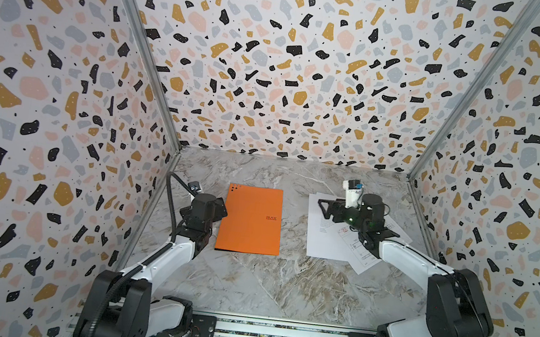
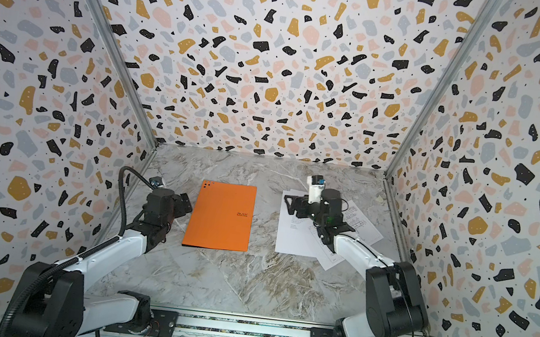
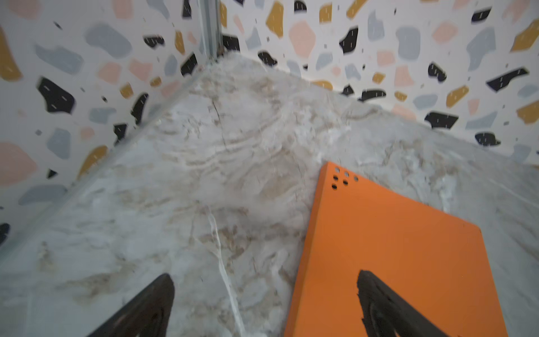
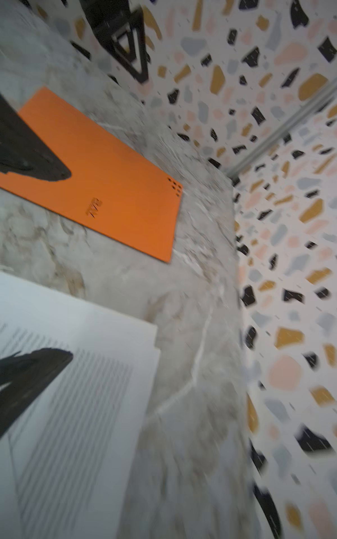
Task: Put the files into the folder
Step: 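Move the left gripper to the orange folder while the right gripper approaches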
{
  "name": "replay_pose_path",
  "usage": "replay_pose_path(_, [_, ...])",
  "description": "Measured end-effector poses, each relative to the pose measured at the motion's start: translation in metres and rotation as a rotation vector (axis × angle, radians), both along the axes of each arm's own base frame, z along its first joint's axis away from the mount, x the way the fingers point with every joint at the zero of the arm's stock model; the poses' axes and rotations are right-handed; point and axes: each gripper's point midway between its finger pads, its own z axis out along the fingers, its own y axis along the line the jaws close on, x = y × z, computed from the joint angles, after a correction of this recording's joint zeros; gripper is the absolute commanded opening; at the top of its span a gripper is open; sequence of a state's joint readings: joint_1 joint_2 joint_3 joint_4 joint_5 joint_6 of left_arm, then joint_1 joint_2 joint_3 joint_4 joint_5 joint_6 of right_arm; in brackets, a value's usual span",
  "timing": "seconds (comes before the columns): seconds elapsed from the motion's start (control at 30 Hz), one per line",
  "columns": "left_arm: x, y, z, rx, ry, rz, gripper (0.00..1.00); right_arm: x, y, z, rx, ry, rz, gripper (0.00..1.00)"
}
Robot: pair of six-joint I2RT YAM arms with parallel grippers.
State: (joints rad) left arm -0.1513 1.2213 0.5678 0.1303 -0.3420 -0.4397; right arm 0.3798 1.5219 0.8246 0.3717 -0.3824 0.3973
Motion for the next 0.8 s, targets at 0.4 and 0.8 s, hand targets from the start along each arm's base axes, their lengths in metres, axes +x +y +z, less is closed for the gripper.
replay_pose_path(0.4, [-0.004,-0.043,-0.056,-0.150,0.206,-0.184,0.91,-0.039,0.053,-0.074,0.068,0.377,0.156,0.86])
replay_pose_path(0.8, [-0.002,-0.082,-0.093,-0.266,0.344,-0.306,0.86,-0.047,0.054,-0.088,0.078,0.469,0.136,0.85])
